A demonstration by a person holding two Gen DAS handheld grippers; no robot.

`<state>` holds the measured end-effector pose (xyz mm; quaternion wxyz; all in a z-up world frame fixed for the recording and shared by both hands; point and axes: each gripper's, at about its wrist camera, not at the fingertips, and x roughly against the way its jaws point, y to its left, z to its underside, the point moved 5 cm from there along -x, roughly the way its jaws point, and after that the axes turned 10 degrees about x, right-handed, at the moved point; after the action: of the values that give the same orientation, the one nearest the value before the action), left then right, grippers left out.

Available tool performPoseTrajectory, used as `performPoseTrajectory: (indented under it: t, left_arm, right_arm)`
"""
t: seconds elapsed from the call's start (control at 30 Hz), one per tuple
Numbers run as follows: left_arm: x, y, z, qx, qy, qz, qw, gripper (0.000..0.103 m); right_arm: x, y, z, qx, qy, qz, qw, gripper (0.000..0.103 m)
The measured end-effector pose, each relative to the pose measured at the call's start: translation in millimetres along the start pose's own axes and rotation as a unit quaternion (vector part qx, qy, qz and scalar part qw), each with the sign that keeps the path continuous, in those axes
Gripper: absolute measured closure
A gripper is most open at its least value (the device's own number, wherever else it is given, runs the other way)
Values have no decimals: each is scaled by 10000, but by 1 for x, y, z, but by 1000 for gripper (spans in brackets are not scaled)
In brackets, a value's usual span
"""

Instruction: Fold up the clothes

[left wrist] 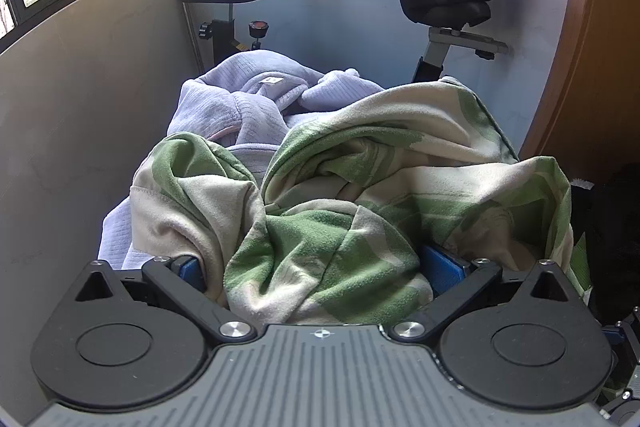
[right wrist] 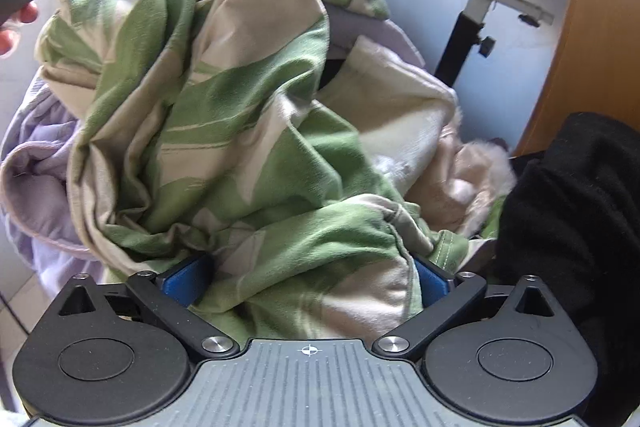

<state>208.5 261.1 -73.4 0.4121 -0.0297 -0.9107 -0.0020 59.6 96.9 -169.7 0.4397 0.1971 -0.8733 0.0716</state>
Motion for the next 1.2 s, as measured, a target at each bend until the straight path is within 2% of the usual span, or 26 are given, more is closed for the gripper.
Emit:
performPoseTrajectory:
  t: [0.03,0.1,0.2,0.3,0.37,0.43,0.47,0.53,0.6,0.7,0.77,0.9,1.07,1.13,1.2]
  left_arm:
    - [0,0,0,-22,1,-2,10000,0]
    - [0,2,0,-6,41,33,10000,0]
    - [2,4,-1,24,105,97,9999,0]
    - [4,6,-2,53,168,160,9997,0]
    - [4,8,-2,86,181,222,9996,0]
    - [3,10,-2,94,198,293,9993,0]
    - [2,11,-3,87,209,330,9992,0]
    - [0,12,-1,135,169,386,9990,0]
    - [-2,14,0,182,129,442,9988,0]
    - [-4,17,3,254,70,526,9983,0]
    - [-6,19,4,301,30,582,9978,0]
    - [-8,22,6,388,-34,671,9970,0]
    - [-9,22,7,448,-51,673,9967,0]
    - [-9,22,7,458,-56,661,9967,0]
    - [-9,22,8,468,-61,649,9968,0]
  right_arm:
    - [1,1,0,-19,-22,-58,10000,20]
    - [4,2,1,-100,-53,-121,9999,41]
    - [13,1,0,-223,-158,-137,9995,59]
    - [26,4,-6,-129,-340,-65,9993,69]
    - [31,6,-10,-30,-373,-17,9993,70]
    - [31,7,-13,96,-209,10,9997,65]
    - [31,8,-14,159,-126,23,9998,57]
    - [31,8,-13,201,-25,82,9998,50]
    - [36,6,-8,153,-52,184,9997,37]
    - [49,0,8,-17,-152,435,9989,27]
    - [53,-8,25,-323,-47,483,9983,23]
    - [58,-21,59,-936,164,528,9941,23]
    - [27,-24,71,-1677,244,405,9847,26]
    - [23,-20,71,-1780,234,331,9832,22]
    - [18,-17,72,-1883,223,258,9815,13]
